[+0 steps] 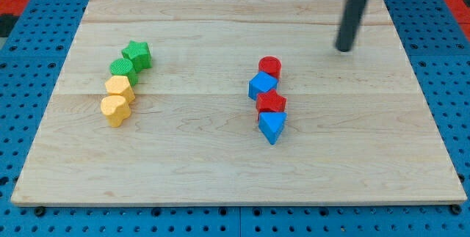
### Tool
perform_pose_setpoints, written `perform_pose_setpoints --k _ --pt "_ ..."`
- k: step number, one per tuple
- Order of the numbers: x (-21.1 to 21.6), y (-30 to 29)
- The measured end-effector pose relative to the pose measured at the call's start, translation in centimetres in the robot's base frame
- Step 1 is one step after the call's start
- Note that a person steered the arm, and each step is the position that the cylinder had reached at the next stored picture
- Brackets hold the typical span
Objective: Push the blue triangle to the right of the red star
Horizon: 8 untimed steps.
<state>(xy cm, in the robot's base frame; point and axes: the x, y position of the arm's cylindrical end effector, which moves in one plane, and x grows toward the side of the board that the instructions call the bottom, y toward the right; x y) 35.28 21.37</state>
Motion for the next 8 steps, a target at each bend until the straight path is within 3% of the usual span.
perform_pose_setpoints --k 3,6,8 --pt "5.2 0.7" --pt "21.2 -0.8" --pt "22.3 -17.0"
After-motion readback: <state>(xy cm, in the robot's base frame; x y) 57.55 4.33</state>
